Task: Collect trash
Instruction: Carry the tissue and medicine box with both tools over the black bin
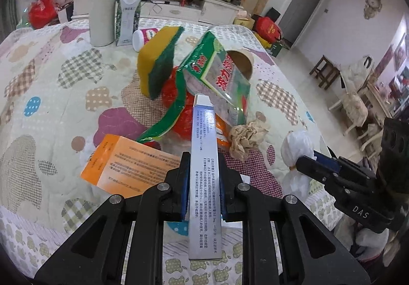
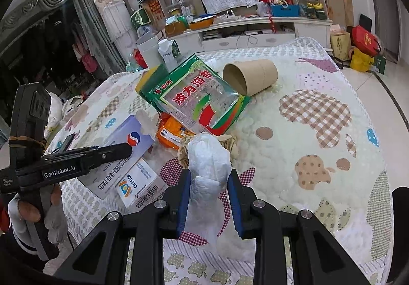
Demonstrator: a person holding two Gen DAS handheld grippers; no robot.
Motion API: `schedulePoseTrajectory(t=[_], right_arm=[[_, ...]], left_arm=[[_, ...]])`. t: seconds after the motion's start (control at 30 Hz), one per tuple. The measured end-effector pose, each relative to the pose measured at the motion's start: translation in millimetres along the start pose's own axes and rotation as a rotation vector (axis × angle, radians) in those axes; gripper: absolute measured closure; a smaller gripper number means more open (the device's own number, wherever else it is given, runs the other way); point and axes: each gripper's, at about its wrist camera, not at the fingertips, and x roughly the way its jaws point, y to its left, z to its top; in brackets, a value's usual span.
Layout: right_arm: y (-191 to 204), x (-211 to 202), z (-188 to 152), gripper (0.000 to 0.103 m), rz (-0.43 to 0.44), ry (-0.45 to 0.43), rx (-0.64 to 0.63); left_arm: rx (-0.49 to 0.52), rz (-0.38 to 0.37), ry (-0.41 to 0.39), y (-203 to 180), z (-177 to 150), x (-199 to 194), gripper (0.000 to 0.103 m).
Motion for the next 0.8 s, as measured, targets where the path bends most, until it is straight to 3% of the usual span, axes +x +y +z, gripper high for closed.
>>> schedulePoseTrajectory(t=[0.37, 0.8], right_arm=[[-7.1, -17.3, 2.1, 0.075, -0.015, -0.04, 0.014], [-45.1, -50.2, -4.1, 0.075, -0.106, -0.085, 0.063]], left_arm=[[0.072, -0.019, -0.043, -35.6, 8.8, -10.0, 0.087], [0.156, -0.09, -0.03, -95.9, 14.2, 8.5, 0.087]])
